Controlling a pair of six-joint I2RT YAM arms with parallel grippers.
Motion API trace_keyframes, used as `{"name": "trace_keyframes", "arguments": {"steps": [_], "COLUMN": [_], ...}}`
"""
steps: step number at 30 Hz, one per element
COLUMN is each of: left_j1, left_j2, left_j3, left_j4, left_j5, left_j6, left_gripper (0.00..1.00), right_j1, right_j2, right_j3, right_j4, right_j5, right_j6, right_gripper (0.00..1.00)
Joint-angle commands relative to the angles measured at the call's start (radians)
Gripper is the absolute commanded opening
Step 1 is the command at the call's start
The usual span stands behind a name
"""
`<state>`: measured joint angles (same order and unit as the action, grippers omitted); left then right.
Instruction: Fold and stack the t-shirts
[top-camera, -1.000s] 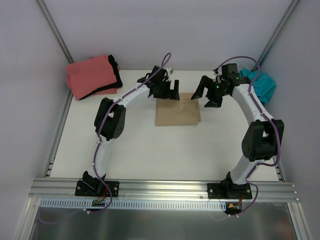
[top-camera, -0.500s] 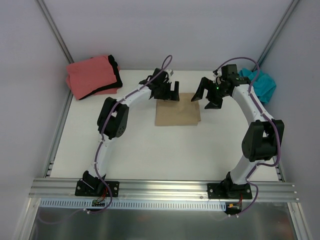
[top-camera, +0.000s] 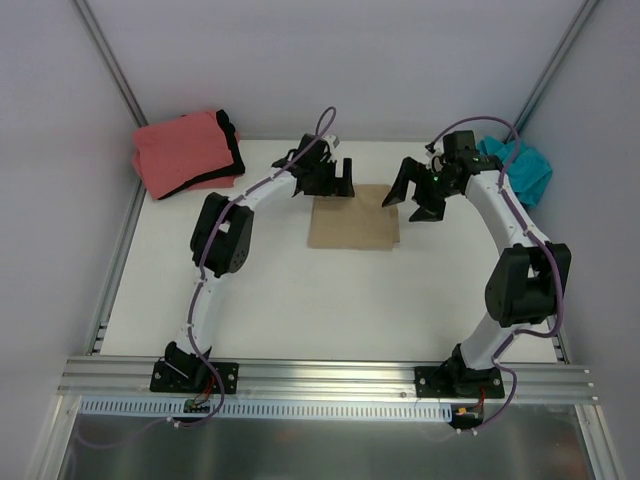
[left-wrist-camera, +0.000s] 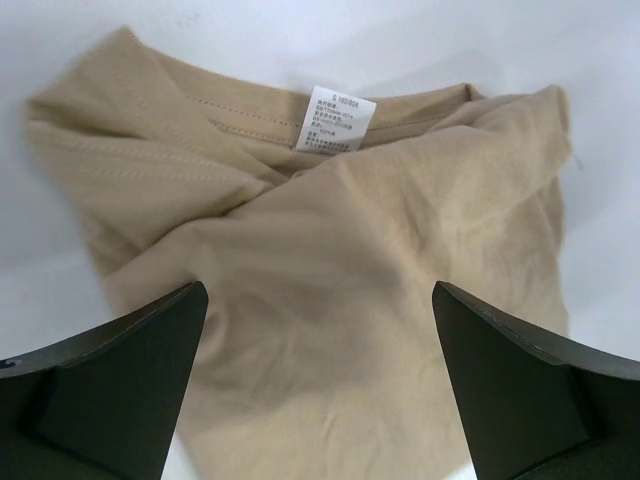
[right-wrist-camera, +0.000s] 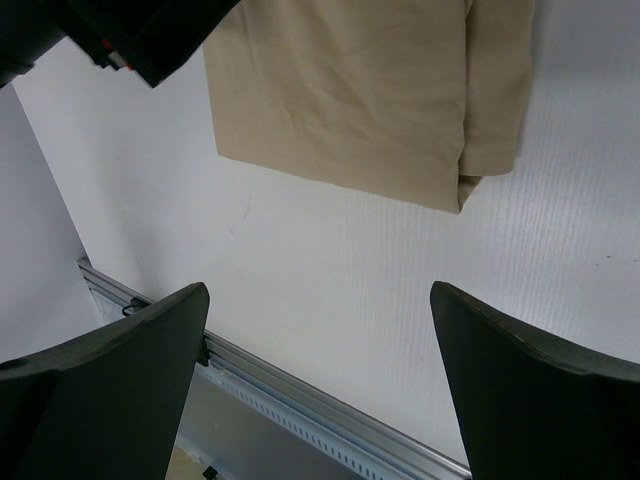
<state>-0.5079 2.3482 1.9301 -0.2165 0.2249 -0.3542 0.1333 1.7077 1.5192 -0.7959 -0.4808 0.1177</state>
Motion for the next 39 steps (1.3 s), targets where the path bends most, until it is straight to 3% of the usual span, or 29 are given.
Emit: {"name": "trace_keyframes", "arguments": {"steps": [1, 10, 14, 24, 27, 39], "left_j1": [0.057, 0.101, 0.106, 0.106, 0.111, 0.141], "left_j2": [-0.206, -0.536, -0.609, -0.707, -0.728, -0.728], "left_j3": [-0.032, -0.264, -0.348, -0.353, -0.355, -0.358], "left_j4": [0.048, -0.067, -0.083, -0.176, -0.199, -0.178], "left_j5": [0.088, 0.111, 0.119, 0.134, 0.129, 0.152], "left_j6": [-0.041, 0.012, 0.011, 0.047, 0.061, 0.051], "left_gripper": [0.99, 0.99, 0.99, 0.99, 0.99, 0.99], "right_j1": [0.022, 0.193, 0.252, 0.23, 0.223, 0.066], "right_j2": [0.0, 0.107, 0.182, 0.467, 0.518, 0.339], "right_j3": [0.028, -0.004, -0.007, 0.142, 0.196, 0.03], "right_j4": [0.035, 0.199, 0.268, 0.279, 0.215, 0.121], "right_j5": [-0.03, -0.078, -0.088, -0.035, 0.008, 0.171], "right_j6": [0.016, 0.135, 0.168, 0.125, 0.106, 0.007], "right_gripper": [1.0, 0.99, 0.99, 0.99, 0.99, 1.0]}}
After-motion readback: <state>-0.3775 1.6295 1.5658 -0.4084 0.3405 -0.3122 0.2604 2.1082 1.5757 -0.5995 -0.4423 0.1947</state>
